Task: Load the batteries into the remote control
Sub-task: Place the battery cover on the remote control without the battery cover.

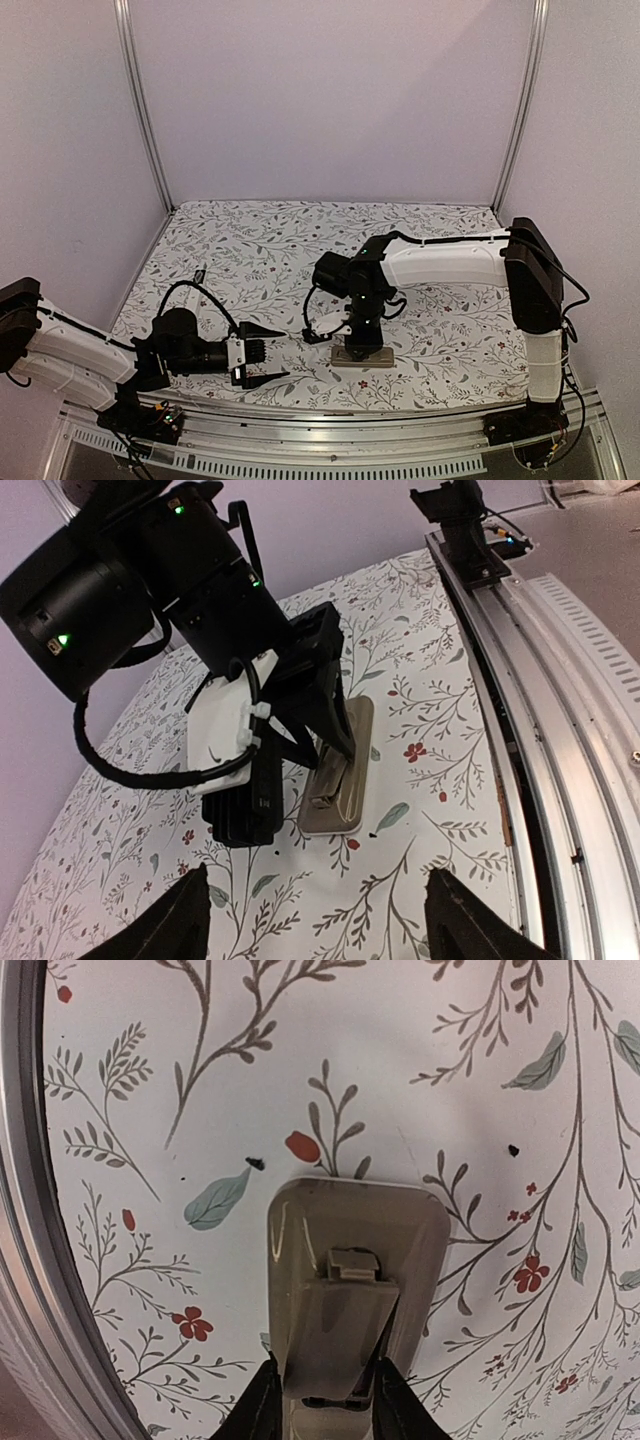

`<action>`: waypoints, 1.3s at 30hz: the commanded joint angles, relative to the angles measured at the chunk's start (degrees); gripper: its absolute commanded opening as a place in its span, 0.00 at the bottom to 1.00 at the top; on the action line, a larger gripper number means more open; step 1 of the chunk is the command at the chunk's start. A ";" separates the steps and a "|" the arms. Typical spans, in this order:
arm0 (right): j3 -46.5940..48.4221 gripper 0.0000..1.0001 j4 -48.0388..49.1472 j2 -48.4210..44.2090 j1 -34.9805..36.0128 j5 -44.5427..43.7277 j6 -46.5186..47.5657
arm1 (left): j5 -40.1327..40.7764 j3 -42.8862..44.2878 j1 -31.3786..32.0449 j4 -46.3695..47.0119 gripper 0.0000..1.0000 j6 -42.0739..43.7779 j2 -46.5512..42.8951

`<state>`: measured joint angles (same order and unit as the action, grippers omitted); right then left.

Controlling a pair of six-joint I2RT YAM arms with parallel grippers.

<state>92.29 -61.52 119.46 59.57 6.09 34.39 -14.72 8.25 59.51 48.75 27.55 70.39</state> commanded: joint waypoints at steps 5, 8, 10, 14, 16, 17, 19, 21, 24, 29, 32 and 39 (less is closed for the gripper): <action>-0.62 0.29 0.19 0.81 -0.24 -0.87 0.06 | 0.13 0.00 0.67 -0.33 0.73 -0.57 0.01; -0.62 0.28 0.03 0.61 -0.24 -0.88 0.14 | 0.00 0.09 0.66 -0.49 0.73 -0.49 0.17; -0.62 0.28 -0.01 0.45 -0.24 -1.22 0.19 | -0.07 0.23 0.62 -0.71 0.73 -0.52 0.24; -0.69 0.29 -0.23 -0.21 -0.24 -1.94 0.15 | 0.06 0.78 0.66 -1.41 0.73 -0.27 1.08; -0.79 0.30 -0.26 -0.51 -0.24 -1.96 0.19 | -0.37 1.46 0.65 -2.15 0.73 -0.13 2.02; -0.80 0.30 -0.19 -0.60 -0.24 -1.96 0.27 | -0.70 1.83 0.70 -2.55 0.73 -0.13 2.51; -0.80 0.31 -0.17 -0.84 -0.24 -2.16 0.39 | -1.23 2.62 0.85 -3.37 0.72 -0.13 3.55; -0.75 0.34 0.05 -1.27 -0.20 -2.02 0.50 | -1.32 3.03 1.08 -3.81 0.72 0.02 4.30; -0.80 0.38 0.13 -1.89 -0.19 -1.62 0.66 | -1.41 3.24 1.38 -3.85 0.72 0.06 4.57; -0.79 0.45 1.06 -4.13 -0.22 0.32 0.94 | -1.81 3.80 1.71 -4.15 0.68 0.04 5.42; -1.65 0.46 3.37 -6.83 -0.37 2.70 1.20 | -1.80 4.61 1.75 -4.69 0.61 0.21 7.24; -7.10 0.48 16.67 -15.12 -6.23 9.61 -13.97 | 0.85 9.75 1.88 -5.69 0.42 1.42 13.37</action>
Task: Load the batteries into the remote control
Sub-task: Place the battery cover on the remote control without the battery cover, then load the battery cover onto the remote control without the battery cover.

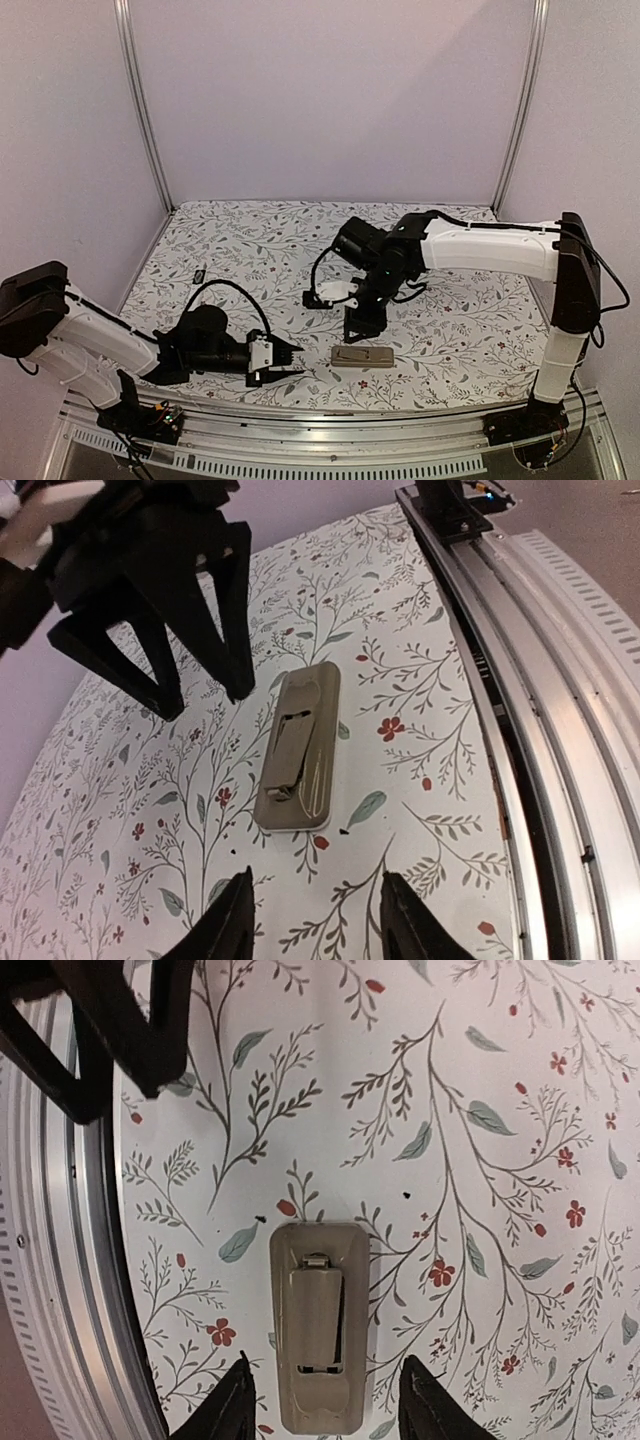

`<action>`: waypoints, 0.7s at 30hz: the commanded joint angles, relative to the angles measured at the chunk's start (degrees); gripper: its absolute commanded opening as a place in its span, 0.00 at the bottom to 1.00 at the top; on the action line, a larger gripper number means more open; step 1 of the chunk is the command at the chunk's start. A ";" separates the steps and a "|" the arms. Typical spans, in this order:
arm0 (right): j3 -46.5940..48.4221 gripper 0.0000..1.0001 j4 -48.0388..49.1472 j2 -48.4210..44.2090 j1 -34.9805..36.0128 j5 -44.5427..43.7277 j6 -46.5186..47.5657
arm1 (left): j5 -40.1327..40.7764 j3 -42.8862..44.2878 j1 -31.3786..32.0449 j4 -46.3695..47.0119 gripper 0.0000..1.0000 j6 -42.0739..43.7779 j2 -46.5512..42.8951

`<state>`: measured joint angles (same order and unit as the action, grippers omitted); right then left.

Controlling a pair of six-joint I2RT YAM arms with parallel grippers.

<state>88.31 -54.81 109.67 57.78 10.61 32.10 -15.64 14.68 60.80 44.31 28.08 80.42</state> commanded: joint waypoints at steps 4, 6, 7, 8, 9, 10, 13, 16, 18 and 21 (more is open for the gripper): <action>-13.54 0.48 20.17 -11.76 -7.65 -1.27 -31.61 | 2.18 6.90 0.54 -1.48 0.29 1.16 8.15; -19.71 0.48 24.71 -16.97 -8.48 -3.02 -42.78 | 1.50 8.86 0.21 -2.30 0.26 1.40 10.61; -22.48 0.48 26.56 -18.79 -8.57 -3.79 -47.13 | 1.25 9.93 -0.12 -2.80 0.25 1.45 11.98; -25.46 0.48 28.18 -21.05 -8.59 -5.20 -52.40 | 0.94 11.03 -0.46 -3.74 0.23 1.27 13.24; -28.00 0.48 29.06 -22.45 -8.64 -6.01 -55.30 | 0.33 12.20 -1.12 -4.67 0.21 0.95 14.26; -30.24 0.48 29.58 -24.18 -8.69 -6.46 -58.63 | -1.09 13.34 -2.06 -5.54 0.20 0.55 15.25; -36.50 0.48 31.53 -25.83 -8.71 -4.62 -65.38 | -4.02 15.48 -3.60 -6.92 0.19 -0.61 16.93; -39.61 0.48 31.85 -25.35 -8.72 -3.30 -68.08 | -5.31 17.17 -3.79 -8.09 0.19 -0.91 19.26; -41.06 0.48 32.34 -24.93 -8.82 -2.98 -69.14 | -5.43 19.25 -3.82 -9.85 0.19 -1.36 20.85; -42.51 0.47 33.88 -24.32 -8.99 -2.18 -70.49 | -5.90 20.70 -4.06 -10.30 0.16 -2.15 22.25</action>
<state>47.35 -24.73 84.58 48.84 7.22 -32.71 -19.38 33.12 57.43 37.17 27.38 100.62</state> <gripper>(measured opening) 0.481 0.181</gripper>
